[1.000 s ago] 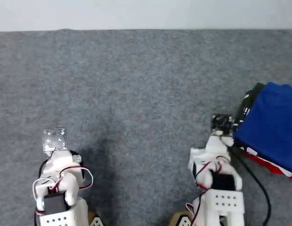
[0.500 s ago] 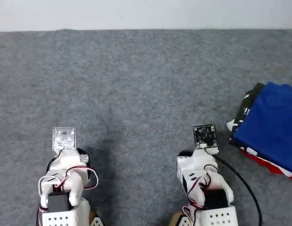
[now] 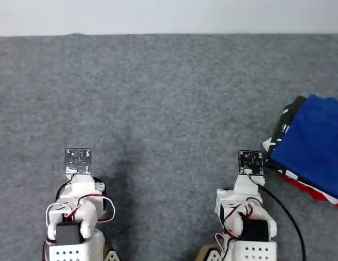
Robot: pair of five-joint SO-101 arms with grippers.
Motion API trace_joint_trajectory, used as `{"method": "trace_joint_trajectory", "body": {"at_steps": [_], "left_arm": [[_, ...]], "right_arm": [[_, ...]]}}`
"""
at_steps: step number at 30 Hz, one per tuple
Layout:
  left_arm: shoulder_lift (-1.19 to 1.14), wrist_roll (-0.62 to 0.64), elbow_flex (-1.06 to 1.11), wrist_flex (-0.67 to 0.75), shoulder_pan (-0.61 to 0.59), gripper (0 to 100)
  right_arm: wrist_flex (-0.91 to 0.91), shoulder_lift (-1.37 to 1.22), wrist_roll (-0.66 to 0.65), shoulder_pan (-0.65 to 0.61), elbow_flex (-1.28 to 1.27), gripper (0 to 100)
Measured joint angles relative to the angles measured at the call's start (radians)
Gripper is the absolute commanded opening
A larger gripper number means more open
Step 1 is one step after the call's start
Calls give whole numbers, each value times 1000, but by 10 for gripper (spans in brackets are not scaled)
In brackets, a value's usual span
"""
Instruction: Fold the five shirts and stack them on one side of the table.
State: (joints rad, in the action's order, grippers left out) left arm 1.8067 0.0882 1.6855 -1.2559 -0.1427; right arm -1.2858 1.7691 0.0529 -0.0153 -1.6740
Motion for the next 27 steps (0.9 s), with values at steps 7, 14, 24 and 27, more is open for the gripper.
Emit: {"method": "trace_joint_trajectory", "body": {"at_steps": [7,14,24,27], "left_arm": [[0,0,0,0,-58,5],[0,0,0,0,-61,5],[0,0,0,0,-61,5],[0,0,0,0,-61,5]], "right_arm": [[0,0,0,0,0,10],[0,2,0,-3,0,10],[0,2,0,-3,0,10],[0,2,0,-3,0,10]]}}
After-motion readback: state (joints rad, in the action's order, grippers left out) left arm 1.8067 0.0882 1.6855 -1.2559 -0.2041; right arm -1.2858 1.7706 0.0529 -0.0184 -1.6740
